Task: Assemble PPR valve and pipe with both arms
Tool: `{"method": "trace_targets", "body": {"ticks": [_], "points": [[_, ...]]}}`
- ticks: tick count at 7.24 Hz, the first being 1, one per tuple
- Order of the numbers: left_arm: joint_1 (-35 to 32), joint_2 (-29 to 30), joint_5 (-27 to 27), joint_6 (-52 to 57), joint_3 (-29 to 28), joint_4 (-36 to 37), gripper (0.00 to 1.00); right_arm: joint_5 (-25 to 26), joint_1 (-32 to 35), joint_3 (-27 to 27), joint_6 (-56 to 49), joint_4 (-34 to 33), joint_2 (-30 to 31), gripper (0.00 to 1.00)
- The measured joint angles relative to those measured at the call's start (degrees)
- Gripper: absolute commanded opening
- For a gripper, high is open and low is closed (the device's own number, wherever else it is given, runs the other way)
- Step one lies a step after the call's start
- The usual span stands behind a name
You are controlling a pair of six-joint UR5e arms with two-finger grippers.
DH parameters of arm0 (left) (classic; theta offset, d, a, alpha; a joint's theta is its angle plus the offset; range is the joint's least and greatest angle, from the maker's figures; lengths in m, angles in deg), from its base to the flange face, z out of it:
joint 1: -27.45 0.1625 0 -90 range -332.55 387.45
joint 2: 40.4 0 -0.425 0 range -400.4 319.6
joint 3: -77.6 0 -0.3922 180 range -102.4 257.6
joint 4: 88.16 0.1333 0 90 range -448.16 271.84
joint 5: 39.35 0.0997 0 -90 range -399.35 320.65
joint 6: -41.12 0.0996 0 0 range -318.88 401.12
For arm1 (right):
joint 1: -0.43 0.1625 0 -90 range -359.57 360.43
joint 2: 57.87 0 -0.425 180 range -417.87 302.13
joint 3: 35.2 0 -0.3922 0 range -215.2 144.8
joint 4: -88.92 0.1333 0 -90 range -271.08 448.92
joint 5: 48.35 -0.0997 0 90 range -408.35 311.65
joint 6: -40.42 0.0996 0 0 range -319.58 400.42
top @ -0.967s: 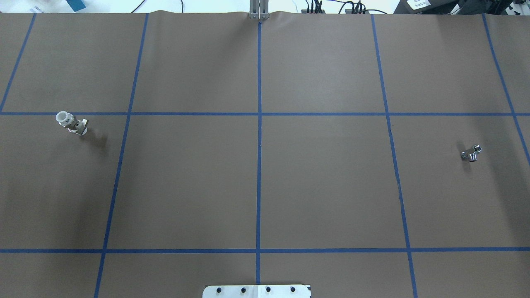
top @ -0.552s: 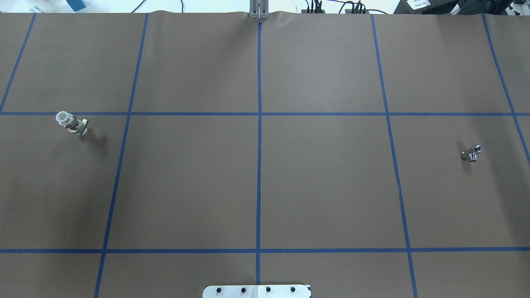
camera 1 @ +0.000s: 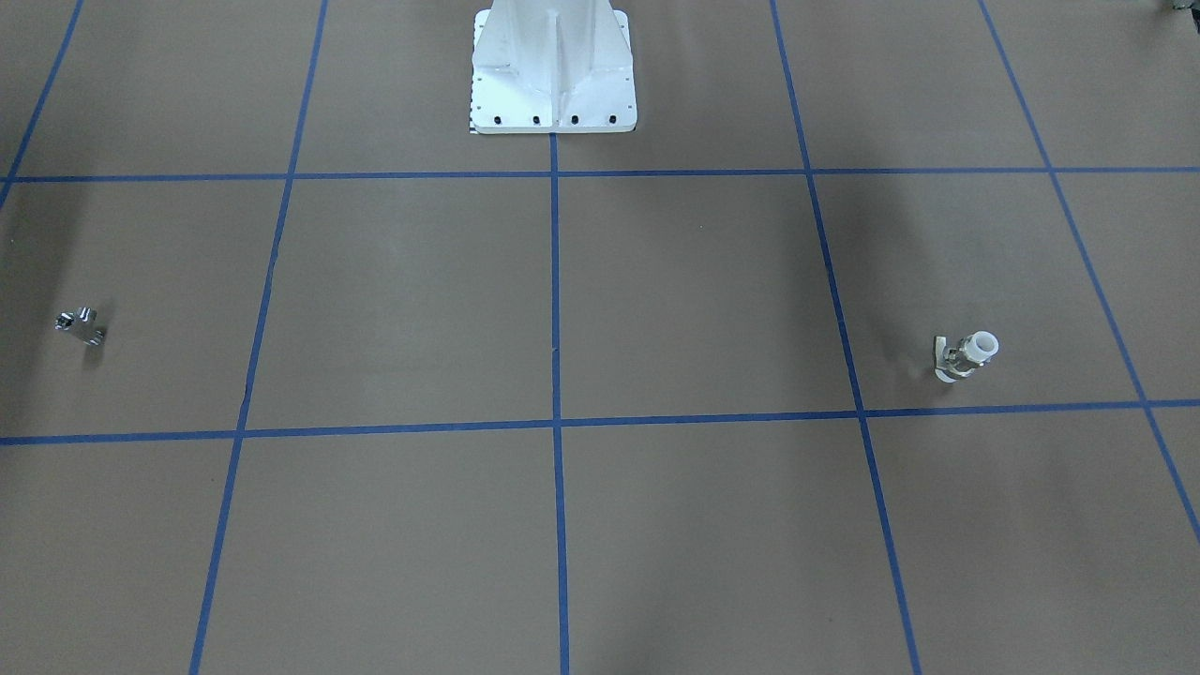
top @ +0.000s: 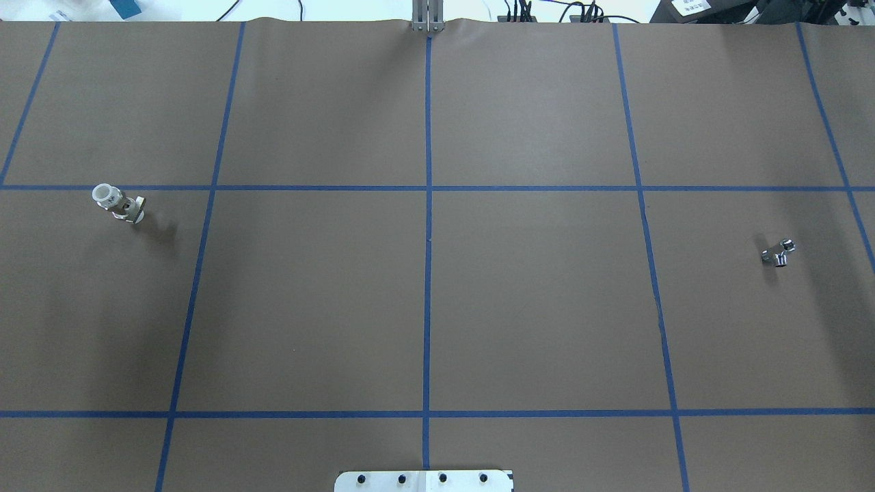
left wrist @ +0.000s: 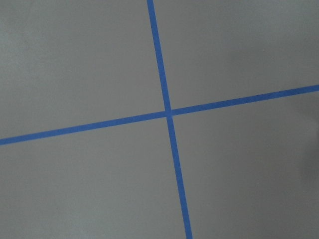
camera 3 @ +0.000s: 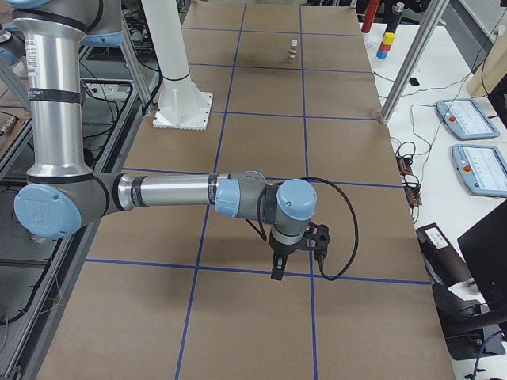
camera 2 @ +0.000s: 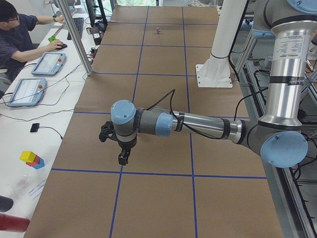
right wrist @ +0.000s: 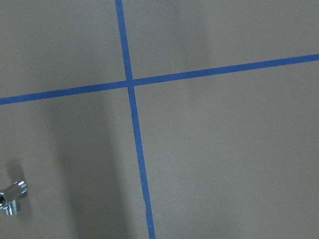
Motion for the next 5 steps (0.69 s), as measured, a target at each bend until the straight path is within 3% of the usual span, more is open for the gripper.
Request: {"method": "trace_targets", "body": {"ticks": [2, 5], "points": [[3.02, 3.42, 0.01, -1.48, 1.02, -0.12, 1.00, 0.04, -0.08, 0.05, 0.03, 0.03, -1.30, 1.00], [12.23, 8.38, -0.33, -16.76, 1.73, -0.60, 1.00, -0.14, -2.17, -0.50, 0.19, 0.07, -2.91, 1.00]]}}
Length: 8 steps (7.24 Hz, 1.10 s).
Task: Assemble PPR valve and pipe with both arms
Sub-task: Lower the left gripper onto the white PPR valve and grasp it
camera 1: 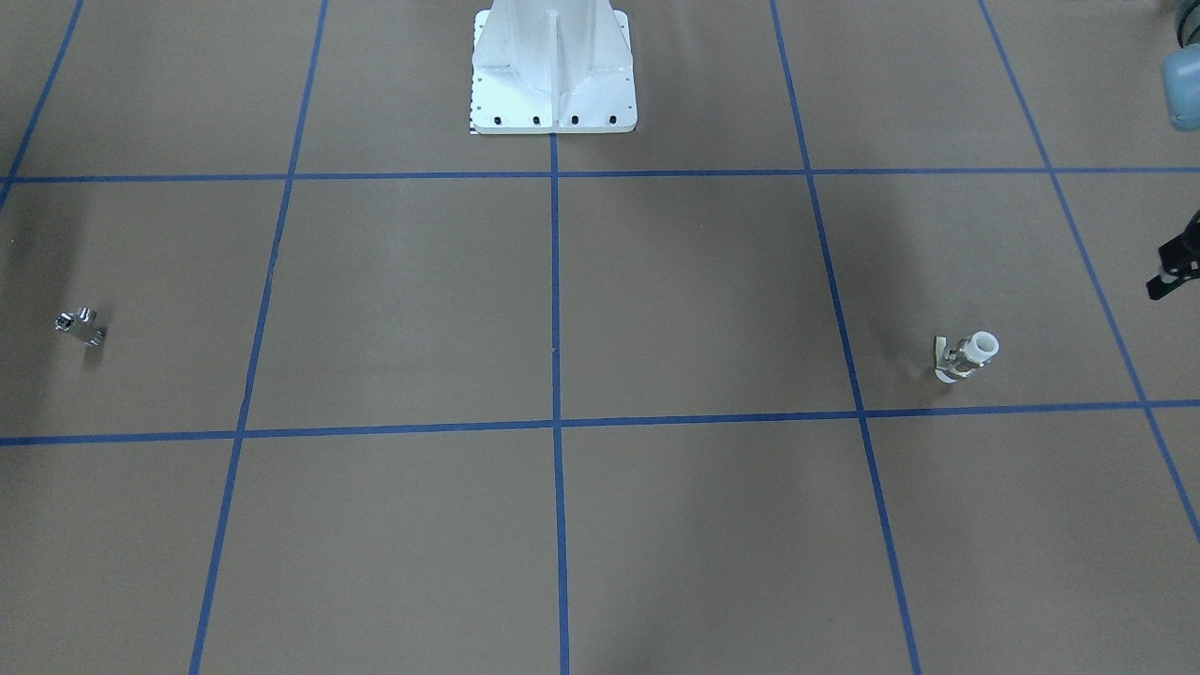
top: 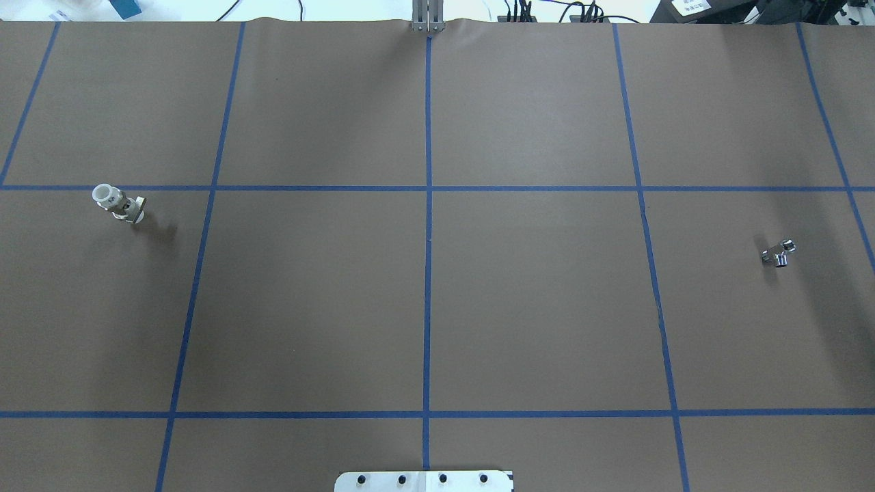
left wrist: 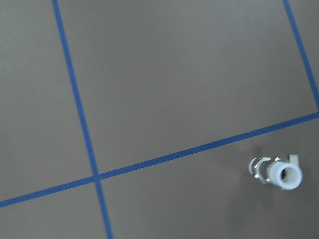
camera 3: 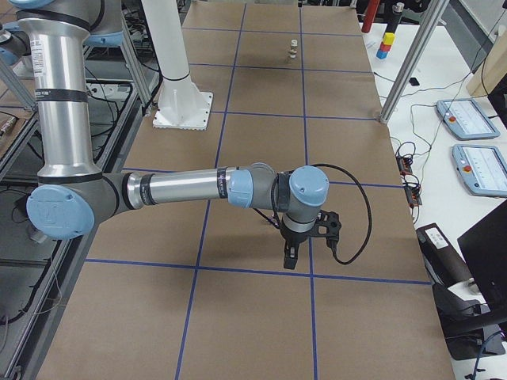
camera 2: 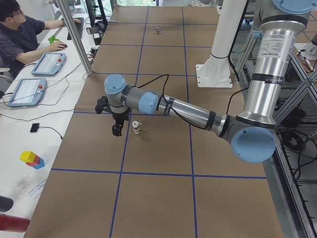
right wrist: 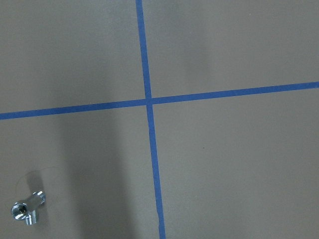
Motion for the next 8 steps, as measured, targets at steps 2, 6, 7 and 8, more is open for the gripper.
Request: {"method": "trace_targets", "body": {"ticks": [2, 6, 7, 8], "points": [[8.02, 2.18, 0.60, -11.48, -0.21, -1.71, 1.00, -0.08, -0.56, -3.26, -0.08, 4.99, 0.70, 1.00], [14.53, 2.84, 4.69, -18.89, -2.52, -5.39, 1.00, -0.61, -0.62, -8.57, 0.08, 13.85, 1.04, 1.00], [15.71, 2.99, 5.18, -19.04, -3.51, -5.57, 1.00, -1.05, -0.63, -8.76, 0.10, 14.05, 1.02, 1.00], [16.75, 3.57, 5.54, -19.12, -5.17, -5.82, 1.00, -1.36, -0.63, -8.84, 0.11, 14.12, 1.02, 1.00]]}}
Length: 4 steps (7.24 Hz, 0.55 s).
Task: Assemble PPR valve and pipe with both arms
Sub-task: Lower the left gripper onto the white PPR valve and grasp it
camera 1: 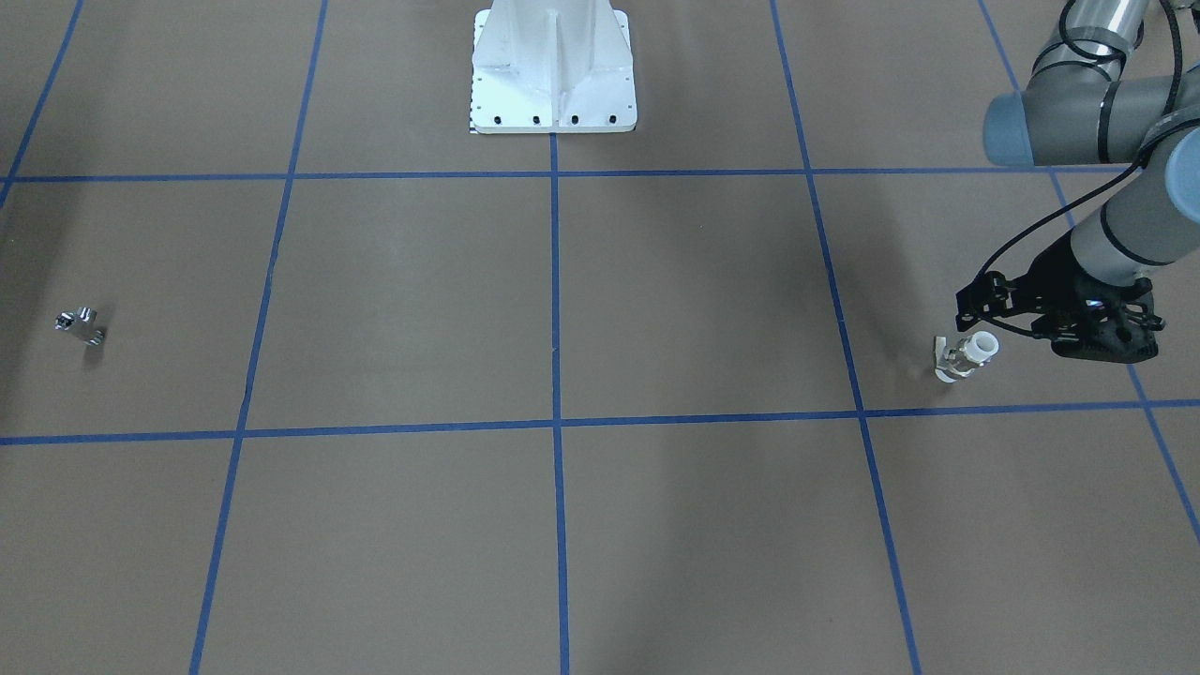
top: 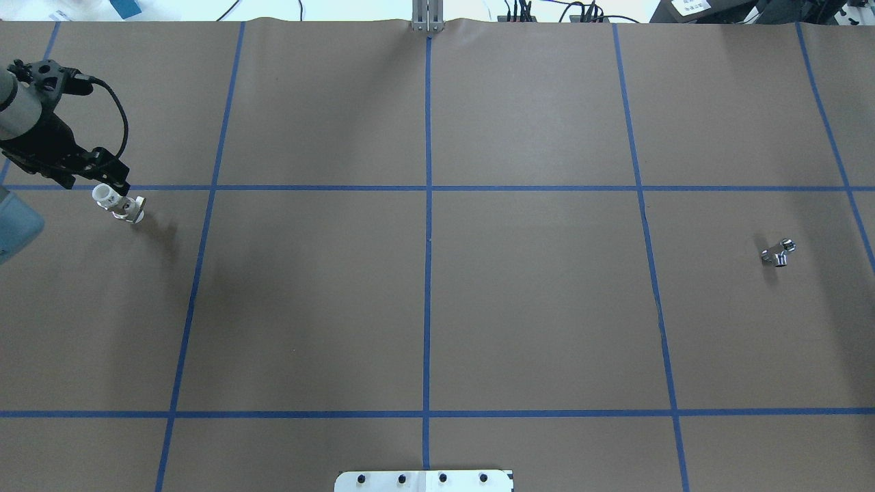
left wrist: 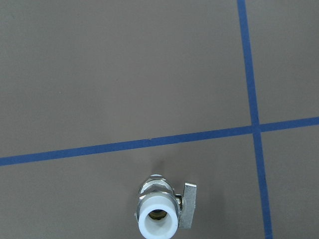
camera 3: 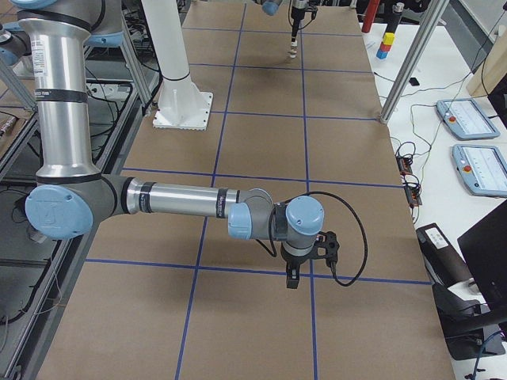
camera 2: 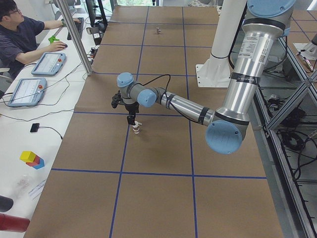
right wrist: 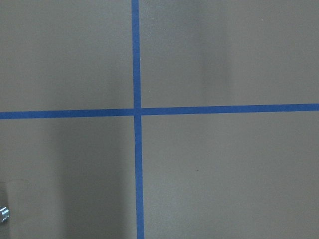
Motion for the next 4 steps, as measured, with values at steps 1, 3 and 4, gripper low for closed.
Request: {"method": "trace_targets", "body": {"ticks": [1, 3, 4], "points": [[0.54, 0.77, 0.72, -0.02, -1.70, -0.40, 0.99, -0.24, 0.00, -0.03, -0.02, 0.02, 0.00, 1.00], [0.82, 1.28, 2.06, 0.10, -3.86, -1.32, 0.99, -0.59, 0.00, -0.03, -0.07, 0.03, 0.00, 1.00], [0.86, 1.28, 2.21, 0.14, -4.49, -1.55, 0.99, -0.77, 0.00, -0.02, -0.08, 0.03, 0.00, 1.00]]}}
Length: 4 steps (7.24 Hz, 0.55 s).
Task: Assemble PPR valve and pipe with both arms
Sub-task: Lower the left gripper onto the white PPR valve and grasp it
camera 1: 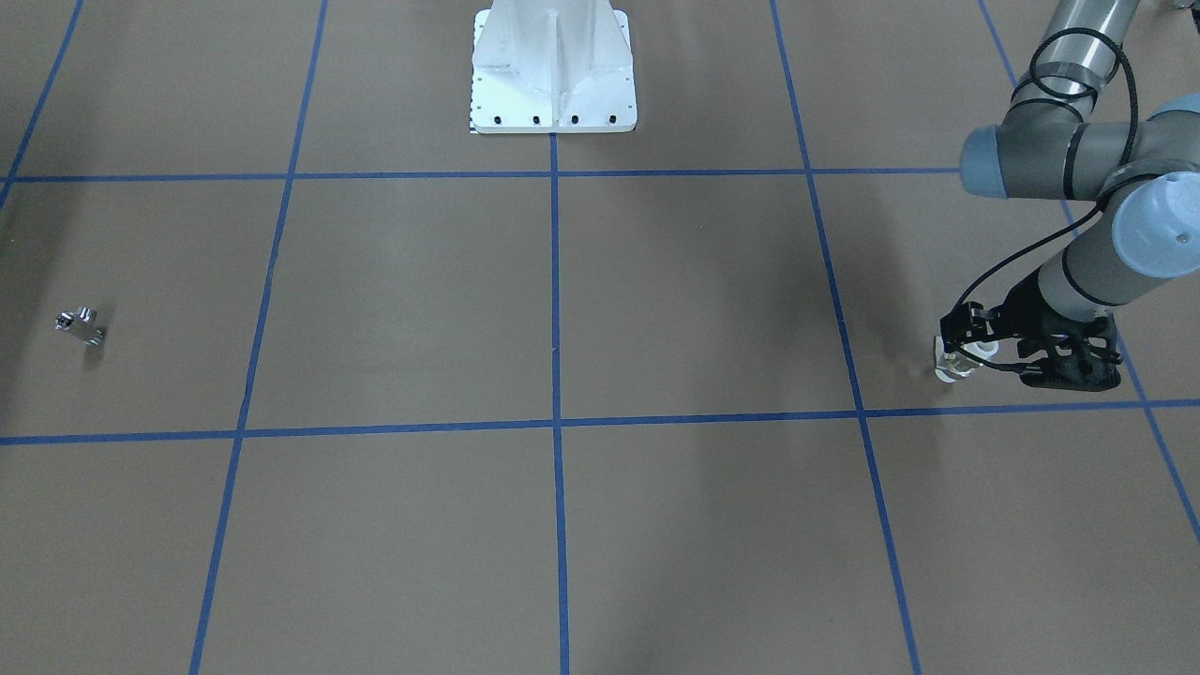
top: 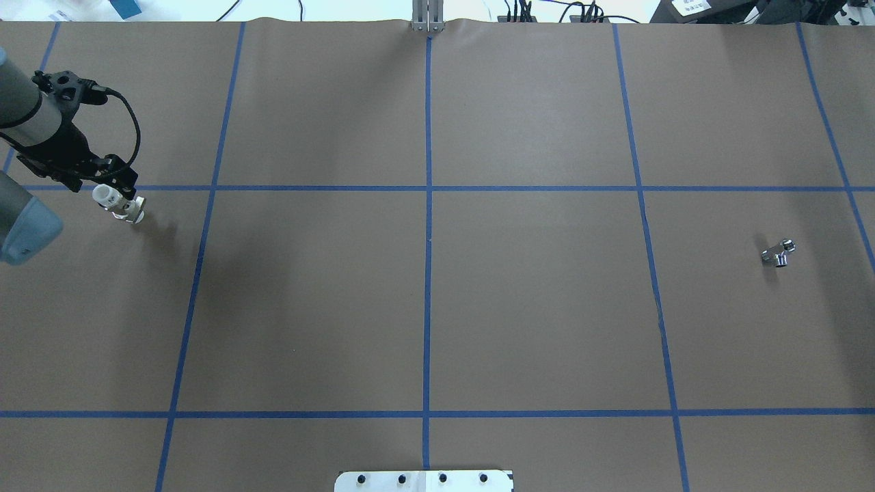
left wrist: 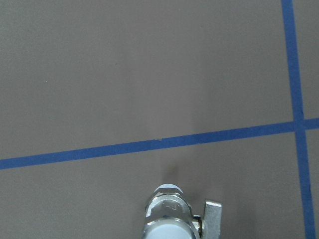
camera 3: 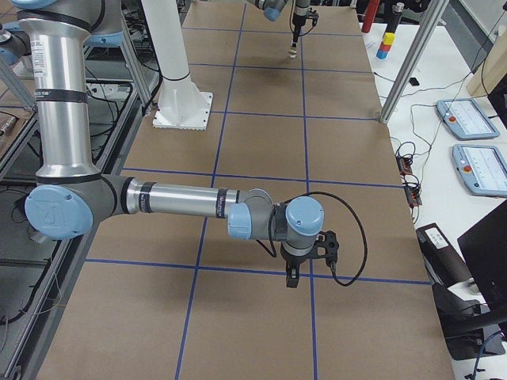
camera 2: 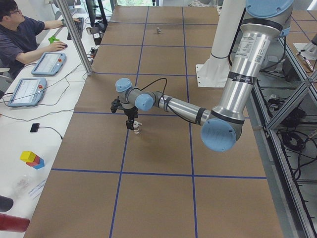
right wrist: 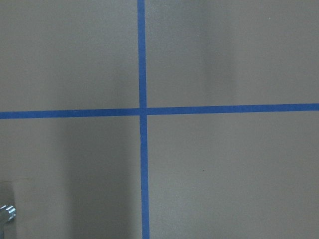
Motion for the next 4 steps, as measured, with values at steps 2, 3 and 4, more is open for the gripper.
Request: {"method": "trace_targets", "body": {"ticks": [2, 3, 4], "points": [[0.11, -0.10, 0.05, -0.12, -1.94, -2.59, 0.91, -0.12, 0.00, 0.03, 0.00, 0.00, 0.00, 1.00], [0.14, -0.14, -0.06, -0.29, -2.95, -4.44, 0.86, -0.15, 0.00, 0.14, -0.01, 0.00, 0.00, 1.00], [0.16, -0.23, -0.25, -0.37, -3.18, -5.25, 0.81, -0.19, 0.00, 0.27, 0.00, 0.00, 0.00, 1.00]]}}
